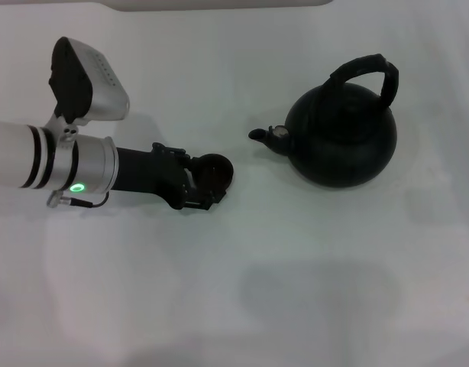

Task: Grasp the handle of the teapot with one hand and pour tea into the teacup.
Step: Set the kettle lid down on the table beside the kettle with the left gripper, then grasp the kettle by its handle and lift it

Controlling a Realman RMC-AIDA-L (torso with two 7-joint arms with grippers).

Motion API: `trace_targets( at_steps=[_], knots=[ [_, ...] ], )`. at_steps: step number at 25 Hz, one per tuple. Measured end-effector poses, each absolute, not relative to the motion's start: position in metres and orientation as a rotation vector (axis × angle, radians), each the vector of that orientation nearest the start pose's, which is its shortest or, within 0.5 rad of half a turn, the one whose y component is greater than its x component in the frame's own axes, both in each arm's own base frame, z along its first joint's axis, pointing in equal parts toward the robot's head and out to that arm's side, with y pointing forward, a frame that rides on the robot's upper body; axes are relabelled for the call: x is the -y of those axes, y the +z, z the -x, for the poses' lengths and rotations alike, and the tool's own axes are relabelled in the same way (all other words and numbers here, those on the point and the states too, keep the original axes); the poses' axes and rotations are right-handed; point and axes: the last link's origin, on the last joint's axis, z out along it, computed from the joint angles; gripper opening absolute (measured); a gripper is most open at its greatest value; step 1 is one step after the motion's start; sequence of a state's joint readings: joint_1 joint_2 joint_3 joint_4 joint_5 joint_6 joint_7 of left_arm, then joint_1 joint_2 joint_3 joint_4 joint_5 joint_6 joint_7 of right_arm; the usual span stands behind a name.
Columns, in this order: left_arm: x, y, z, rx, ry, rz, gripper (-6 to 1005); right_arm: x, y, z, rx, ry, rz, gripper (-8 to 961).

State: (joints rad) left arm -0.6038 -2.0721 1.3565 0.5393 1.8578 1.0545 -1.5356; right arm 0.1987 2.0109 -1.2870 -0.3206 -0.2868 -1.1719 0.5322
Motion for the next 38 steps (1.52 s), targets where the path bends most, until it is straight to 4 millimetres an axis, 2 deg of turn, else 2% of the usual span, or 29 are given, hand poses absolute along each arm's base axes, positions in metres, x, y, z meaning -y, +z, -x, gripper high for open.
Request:
trace_targets(
  at_steps=[8,14,24,38],
  knots=[
    [-0.343,-0.089,0.257,0.630,-0.140,2.855,682,-0.289,0.060,-0.383,-0.620,0.768,1.525,483],
    [-0.343,-0.089,0.256,0.622,-0.127,2.862,799,-0.291,0.060,-0.381,-0.616,0.772,1.527,483],
    [-0.345,-0.085,0.247,0.579,-0.111,2.860,876,-0.290,0.060,-0.382,-0.620,0.770,1.526,483],
    [-0.337,-0.069,0.244,0.526,-0.149,2.814,875,-0.288,0.061,-0.384,-0.622,0.767,1.523,484]
  ],
)
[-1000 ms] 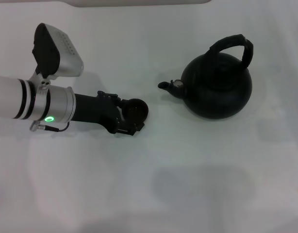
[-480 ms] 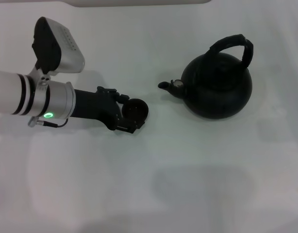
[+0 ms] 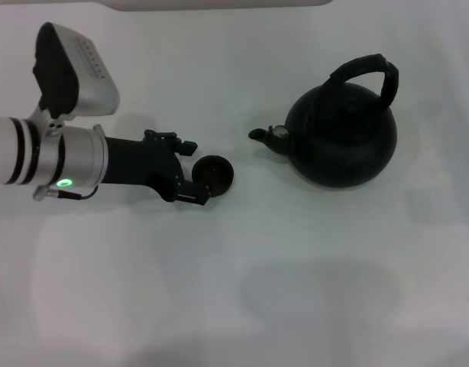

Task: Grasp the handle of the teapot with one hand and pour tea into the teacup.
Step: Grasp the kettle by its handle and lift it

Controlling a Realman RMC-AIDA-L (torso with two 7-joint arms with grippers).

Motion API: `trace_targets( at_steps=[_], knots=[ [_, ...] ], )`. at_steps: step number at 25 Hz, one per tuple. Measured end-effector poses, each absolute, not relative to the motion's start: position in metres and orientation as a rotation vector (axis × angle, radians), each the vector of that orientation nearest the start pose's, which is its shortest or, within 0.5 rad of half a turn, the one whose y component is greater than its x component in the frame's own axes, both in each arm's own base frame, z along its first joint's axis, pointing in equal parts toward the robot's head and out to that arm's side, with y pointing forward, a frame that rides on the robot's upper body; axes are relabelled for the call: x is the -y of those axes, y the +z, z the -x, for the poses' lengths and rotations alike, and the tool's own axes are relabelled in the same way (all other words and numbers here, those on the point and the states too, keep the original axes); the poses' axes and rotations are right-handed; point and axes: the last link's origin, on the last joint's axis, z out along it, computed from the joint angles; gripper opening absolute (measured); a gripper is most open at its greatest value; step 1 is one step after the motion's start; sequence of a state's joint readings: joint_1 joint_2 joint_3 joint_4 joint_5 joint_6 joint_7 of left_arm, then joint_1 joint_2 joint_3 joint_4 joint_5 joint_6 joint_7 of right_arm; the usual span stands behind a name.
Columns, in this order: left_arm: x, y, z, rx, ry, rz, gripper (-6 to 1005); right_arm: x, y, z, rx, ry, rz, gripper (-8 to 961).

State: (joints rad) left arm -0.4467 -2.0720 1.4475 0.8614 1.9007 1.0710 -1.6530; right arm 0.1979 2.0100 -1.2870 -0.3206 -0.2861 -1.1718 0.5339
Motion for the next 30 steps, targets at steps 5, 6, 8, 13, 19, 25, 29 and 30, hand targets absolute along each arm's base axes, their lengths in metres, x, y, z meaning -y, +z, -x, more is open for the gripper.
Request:
trace_targets(
  at_steps=[5,6,8,13,19,25,29,30],
  knots=[
    [-0.331,-0.063,0.244,0.524,-0.167,2.809,874,-0.288,0.061,-0.384,-0.621,0.767,1.524,484],
    [-0.330,-0.061,0.243,0.514,-0.173,2.805,874,-0.288,0.061,-0.384,-0.621,0.767,1.524,484],
    [-0.327,-0.056,0.241,0.491,-0.188,2.795,874,-0.288,0.061,-0.384,-0.620,0.766,1.524,484],
    [-0.315,-0.043,0.240,0.421,-0.239,2.766,874,-0.285,0.064,-0.387,-0.600,0.735,1.536,484],
    [-0.296,-0.002,0.266,0.385,-0.475,2.570,873,-0.283,0.067,-0.388,-0.537,0.668,1.692,484],
    [-0.261,0.032,0.304,0.283,-0.758,2.329,873,-0.283,0.069,-0.376,-0.559,0.684,1.983,484],
    [-0.243,0.041,0.327,0.313,-0.791,2.214,872,-0.282,0.064,-0.361,-0.604,0.736,2.154,484],
    [-0.240,0.041,0.331,0.326,-0.786,2.199,872,-0.282,0.061,-0.357,-0.607,0.742,2.184,484]
  ],
)
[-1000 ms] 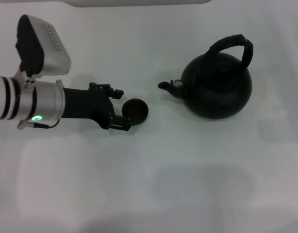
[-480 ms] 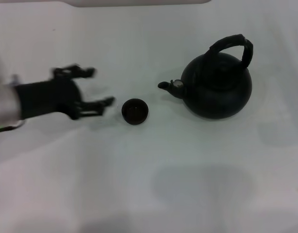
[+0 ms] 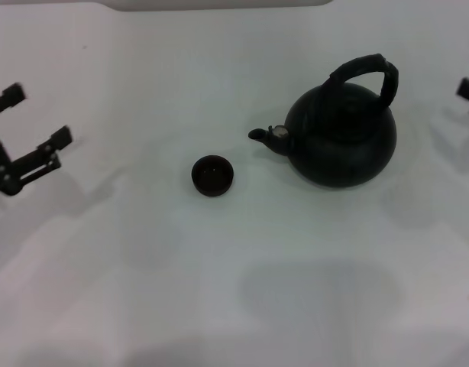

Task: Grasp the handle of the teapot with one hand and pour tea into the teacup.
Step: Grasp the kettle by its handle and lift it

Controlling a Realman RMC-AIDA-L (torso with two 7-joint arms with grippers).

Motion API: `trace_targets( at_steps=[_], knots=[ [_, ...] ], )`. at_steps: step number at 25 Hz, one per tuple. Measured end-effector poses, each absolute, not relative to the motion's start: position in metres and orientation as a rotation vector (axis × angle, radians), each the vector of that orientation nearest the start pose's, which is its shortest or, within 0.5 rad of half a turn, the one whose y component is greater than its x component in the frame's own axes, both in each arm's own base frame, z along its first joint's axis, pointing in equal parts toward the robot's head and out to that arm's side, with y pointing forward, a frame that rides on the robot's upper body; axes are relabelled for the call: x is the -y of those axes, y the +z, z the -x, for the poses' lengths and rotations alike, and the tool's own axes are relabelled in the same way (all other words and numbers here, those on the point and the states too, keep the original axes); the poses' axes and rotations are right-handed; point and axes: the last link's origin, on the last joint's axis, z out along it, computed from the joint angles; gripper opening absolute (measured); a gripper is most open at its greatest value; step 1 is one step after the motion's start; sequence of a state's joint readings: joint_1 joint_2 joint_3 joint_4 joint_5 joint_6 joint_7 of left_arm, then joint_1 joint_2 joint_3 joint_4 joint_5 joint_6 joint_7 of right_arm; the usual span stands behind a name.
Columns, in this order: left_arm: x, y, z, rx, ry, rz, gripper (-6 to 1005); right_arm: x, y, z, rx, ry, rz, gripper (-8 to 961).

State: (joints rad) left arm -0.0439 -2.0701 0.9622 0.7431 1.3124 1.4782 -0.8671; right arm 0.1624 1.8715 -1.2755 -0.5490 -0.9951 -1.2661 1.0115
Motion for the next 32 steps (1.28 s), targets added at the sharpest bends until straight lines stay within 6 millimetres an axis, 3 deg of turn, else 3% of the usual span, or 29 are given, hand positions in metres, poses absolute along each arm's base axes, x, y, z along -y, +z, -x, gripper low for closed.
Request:
trace_targets(
  at_steps=[11,18,32],
  knots=[
    [-0.225,0.036,0.336,0.316,-0.820,2.172,871,-0.286,0.022,-0.331,-0.639,0.799,2.287,485],
    [-0.213,0.033,0.335,0.324,-0.873,2.174,871,-0.295,0.012,-0.319,-0.621,0.819,2.284,485],
    [-0.201,0.029,0.342,0.367,-0.878,2.159,870,-0.311,-0.002,-0.317,-0.601,0.710,2.273,485]
  ],
)
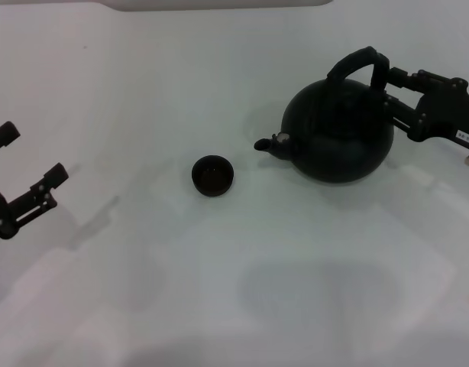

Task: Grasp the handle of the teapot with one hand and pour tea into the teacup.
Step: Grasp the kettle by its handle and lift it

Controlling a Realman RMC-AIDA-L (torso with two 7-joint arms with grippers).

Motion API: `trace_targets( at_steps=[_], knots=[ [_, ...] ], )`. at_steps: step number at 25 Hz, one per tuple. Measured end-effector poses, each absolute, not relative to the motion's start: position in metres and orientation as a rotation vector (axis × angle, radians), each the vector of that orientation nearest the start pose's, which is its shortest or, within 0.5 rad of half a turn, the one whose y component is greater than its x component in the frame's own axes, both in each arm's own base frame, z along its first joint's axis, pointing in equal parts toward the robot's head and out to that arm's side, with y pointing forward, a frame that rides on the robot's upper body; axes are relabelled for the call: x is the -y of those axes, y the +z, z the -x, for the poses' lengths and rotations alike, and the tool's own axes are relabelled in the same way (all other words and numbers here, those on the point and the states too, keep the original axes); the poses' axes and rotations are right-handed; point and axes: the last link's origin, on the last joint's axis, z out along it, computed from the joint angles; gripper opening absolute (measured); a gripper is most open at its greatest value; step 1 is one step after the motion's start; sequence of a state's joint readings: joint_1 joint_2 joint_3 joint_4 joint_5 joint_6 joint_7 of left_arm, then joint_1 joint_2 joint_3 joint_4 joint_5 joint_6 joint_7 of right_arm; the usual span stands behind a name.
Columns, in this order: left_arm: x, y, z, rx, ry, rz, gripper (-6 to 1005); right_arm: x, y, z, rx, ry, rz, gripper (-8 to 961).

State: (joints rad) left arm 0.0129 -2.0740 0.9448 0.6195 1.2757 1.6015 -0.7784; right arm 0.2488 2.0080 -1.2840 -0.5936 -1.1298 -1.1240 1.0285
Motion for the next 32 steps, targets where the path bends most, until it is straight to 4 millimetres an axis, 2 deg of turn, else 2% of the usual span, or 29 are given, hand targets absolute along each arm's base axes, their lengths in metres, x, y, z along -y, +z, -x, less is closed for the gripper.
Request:
trace_targets(
  at_steps=[16,23,32],
  knots=[
    [-0.197,0.029,0.344,0.377,-0.876,2.148,868,-0.319,0.003,-0.318,-0.559,0.691,2.229,484],
    [-0.187,0.031,0.347,0.367,-0.867,2.139,867,-0.326,0.005,-0.315,-0.520,0.685,2.206,484],
    [-0.180,0.031,0.348,0.373,-0.873,2.137,867,-0.327,-0.010,-0.311,-0.523,0.660,2.260,484]
  ],
)
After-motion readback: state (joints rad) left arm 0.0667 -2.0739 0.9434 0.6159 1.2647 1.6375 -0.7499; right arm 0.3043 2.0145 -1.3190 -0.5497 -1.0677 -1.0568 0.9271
